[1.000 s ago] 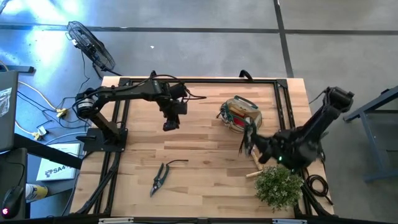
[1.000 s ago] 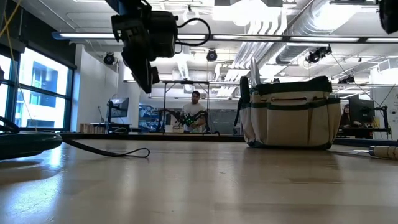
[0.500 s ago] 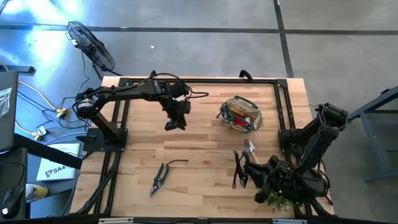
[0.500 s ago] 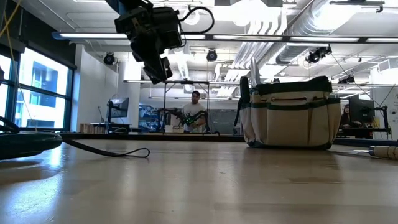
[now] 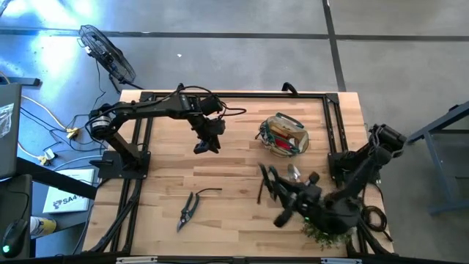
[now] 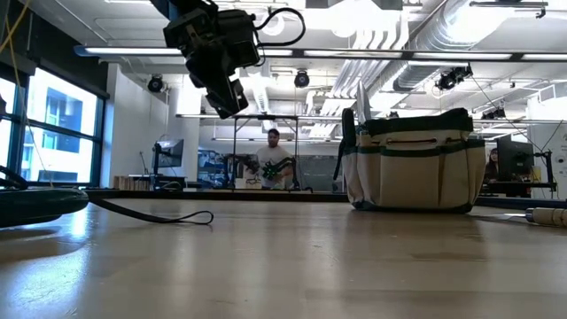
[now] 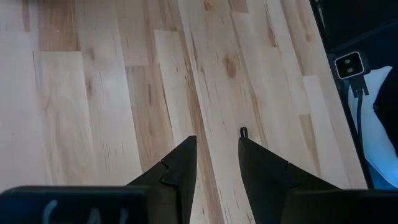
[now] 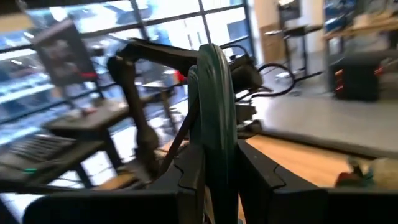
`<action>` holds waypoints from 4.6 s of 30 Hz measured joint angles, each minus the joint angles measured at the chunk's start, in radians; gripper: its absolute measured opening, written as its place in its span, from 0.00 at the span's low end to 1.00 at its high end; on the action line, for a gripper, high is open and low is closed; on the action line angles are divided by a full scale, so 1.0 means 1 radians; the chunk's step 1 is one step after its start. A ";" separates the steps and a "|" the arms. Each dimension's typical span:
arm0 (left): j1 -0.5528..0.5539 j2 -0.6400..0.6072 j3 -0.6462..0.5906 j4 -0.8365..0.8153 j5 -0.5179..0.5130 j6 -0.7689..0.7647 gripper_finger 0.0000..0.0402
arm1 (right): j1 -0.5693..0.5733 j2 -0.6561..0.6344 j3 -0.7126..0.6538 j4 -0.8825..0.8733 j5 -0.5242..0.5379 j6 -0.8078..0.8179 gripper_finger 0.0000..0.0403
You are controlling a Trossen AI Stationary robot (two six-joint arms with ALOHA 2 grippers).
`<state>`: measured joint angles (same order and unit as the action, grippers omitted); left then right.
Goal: Pick & Place Garden tools in Gardening bag
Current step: Put the top green shear scissors into the light brown gardening bag
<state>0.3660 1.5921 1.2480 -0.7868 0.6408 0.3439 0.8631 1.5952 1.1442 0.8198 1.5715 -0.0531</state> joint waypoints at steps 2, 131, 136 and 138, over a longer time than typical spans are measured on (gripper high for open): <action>0.000 0.000 0.000 0.000 0.000 0.000 0.28 | -0.019 0.013 -0.001 -0.030 0.000 0.002 0.13; 0.000 0.000 -0.086 0.084 0.077 -0.035 0.28 | -0.616 -0.234 -0.755 0.150 -0.001 0.004 0.13; 0.000 0.000 -0.086 0.077 0.078 -0.035 0.28 | -0.597 -0.235 -0.754 0.158 -0.002 -0.058 0.13; 0.000 0.000 -0.086 0.077 0.078 -0.035 0.28 | -0.589 -0.243 -0.754 0.164 -0.002 -0.082 0.13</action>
<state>0.3660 1.5921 1.1618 -0.7097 0.7185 0.3088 0.2738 1.3522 0.3898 0.9839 1.5700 -0.1355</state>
